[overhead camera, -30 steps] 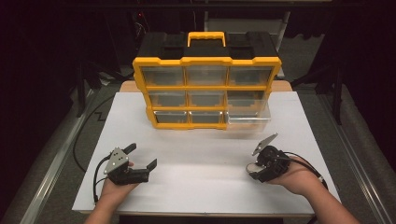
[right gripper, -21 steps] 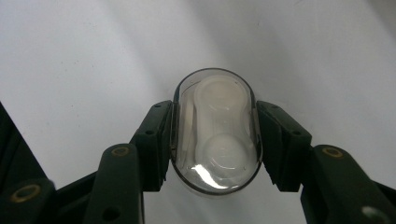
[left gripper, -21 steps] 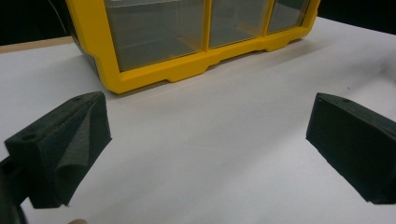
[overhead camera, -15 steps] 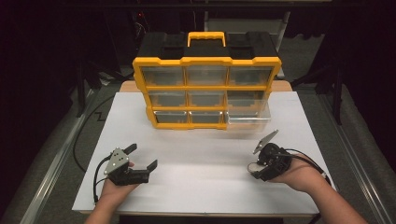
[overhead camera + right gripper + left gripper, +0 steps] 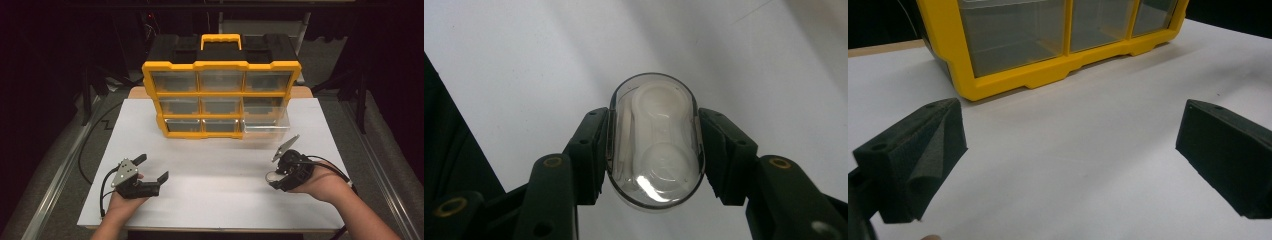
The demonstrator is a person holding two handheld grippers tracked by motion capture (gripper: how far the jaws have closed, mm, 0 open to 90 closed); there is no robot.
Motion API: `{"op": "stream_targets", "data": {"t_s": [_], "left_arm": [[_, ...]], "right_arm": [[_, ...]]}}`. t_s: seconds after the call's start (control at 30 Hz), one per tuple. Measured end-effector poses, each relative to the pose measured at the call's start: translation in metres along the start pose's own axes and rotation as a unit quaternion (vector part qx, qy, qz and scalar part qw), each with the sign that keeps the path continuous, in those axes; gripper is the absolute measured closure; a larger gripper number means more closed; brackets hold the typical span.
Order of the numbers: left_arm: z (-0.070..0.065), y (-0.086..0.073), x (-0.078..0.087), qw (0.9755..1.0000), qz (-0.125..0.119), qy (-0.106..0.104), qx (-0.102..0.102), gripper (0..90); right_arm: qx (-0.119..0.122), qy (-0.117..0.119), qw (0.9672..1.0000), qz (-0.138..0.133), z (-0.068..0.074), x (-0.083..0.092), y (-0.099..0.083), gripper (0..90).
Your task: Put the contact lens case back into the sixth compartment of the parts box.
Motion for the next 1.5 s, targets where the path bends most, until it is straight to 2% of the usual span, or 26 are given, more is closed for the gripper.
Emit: {"op": "stream_targets", "data": {"t_s": [0.4,1.27,1.5], "left_arm": [[0.000,0.000,0.000,1.0000,0.003,-0.002,0.001,0.9],[-0.001,-0.001,0.000,1.0000,0.003,-0.005,0.000,0.4],[-0.002,-0.001,0.000,0.9999,0.003,-0.010,0.013,0.3]], "right_arm": [[0.015,-0.006,0.9999,0.002,-0.001,0.012,0.004,49.8],[0.016,-0.002,0.9999,0.001,-0.003,0.040,0.011,49.8],[0.015,-0.003,0.9999,0.003,-0.004,0.050,0.013,49.8]]}}
Point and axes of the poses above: each handheld gripper's, and its own axes: x roughly backward along the jaws, y roughly out of its top, z roughly to its left, the point moved 8 cm from there along -x, roughly forward along the jaws, and after that the axes turned 3 degrees about z, right-handed, at the moved point
